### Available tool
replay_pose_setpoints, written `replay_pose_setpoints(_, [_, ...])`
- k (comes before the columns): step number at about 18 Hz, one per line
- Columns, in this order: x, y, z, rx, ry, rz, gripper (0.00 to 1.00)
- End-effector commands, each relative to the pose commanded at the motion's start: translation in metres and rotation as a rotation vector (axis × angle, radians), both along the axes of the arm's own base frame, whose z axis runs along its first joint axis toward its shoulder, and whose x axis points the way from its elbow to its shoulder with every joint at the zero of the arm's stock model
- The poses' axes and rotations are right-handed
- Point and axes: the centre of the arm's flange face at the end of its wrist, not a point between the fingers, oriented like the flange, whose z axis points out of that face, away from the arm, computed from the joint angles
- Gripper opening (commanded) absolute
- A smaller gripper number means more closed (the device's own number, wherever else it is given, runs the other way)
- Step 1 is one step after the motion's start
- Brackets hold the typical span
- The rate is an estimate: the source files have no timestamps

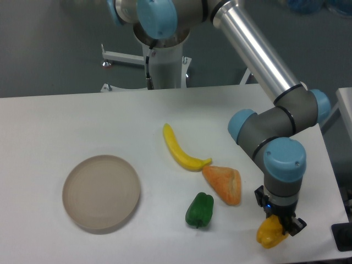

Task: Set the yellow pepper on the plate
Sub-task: 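Carry the yellow pepper across the table toward the beige plate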

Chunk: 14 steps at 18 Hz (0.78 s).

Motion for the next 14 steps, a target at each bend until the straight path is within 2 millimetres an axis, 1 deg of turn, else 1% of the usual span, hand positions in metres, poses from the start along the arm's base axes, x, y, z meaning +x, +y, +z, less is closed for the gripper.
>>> replay_pose_setpoints(3, [0.022,-0.012,0.01,-0.021,-0.036,0.043,0.45])
replay_pose_setpoints(5, [0.057,-0.009,0.021,-0.043,-0.069,0.075,0.45])
replay_pose_setpoints(7, [0.086,-0.015,0.034,-0.055,-0.095,0.135,0.46])
replay_pose_setpoints(9, [0.13,-0.015,0.047,-0.054,-0.113,0.203,0.45])
replay_pose_setpoints(10, [0.147,-0.017,0.05,-0.056,-0.122,0.236,0.45])
replay_pose_setpoints(11, [0.178,-0.017,0.05,-0.058,-0.132,0.278,0.45])
replay_pose_setpoints(14, [0.24,-0.014,0.043,-0.088,-0.153,0.325,0.45])
